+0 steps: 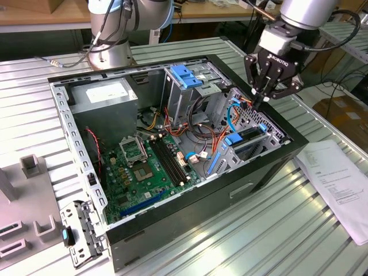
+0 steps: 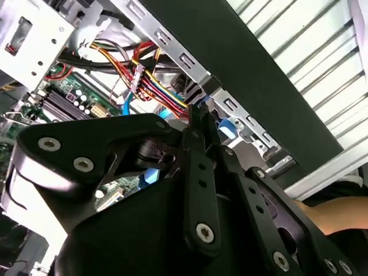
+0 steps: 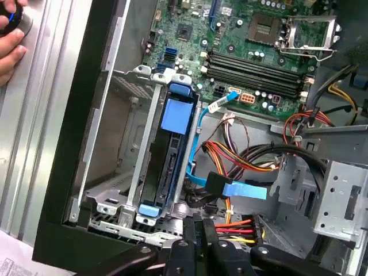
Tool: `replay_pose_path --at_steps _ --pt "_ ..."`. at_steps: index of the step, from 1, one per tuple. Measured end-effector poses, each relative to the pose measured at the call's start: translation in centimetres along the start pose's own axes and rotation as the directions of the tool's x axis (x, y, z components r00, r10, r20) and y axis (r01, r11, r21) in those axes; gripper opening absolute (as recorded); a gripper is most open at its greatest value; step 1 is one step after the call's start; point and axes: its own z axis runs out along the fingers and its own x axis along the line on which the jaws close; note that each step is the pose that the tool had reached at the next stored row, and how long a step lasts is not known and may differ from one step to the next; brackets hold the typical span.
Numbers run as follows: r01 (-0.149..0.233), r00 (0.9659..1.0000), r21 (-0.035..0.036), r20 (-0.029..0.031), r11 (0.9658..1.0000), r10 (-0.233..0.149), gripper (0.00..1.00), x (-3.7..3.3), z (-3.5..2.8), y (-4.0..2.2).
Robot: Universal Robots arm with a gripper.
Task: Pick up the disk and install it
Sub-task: 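Insert the first disk wire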
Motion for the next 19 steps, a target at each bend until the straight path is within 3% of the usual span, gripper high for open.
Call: replay_pose_path --at_steps 2,7,12,15,19 --pt "-0.011 0.9999 -0.0007 0.0001 0.9999 0.011 0.17 0.56 0.11 0.11" --pt "-0.022 0.9998 -0.0014 0.0002 0.9998 0.022 0.17 0.90 0.26 0.20" --pt "-0.110 0.9939 -0.0070 0.0006 0.9939 0.110 0.17 0.88 0.60 0.25" --pt "-0.119 0.9928 -0.0072 0.0096 0.9929 0.119 0.17 0.72 0.63 1.08" --pt "-0.138 0.9903 -0.0100 0.0105 0.9904 0.138 0.17 0.97 0.69 1.20"
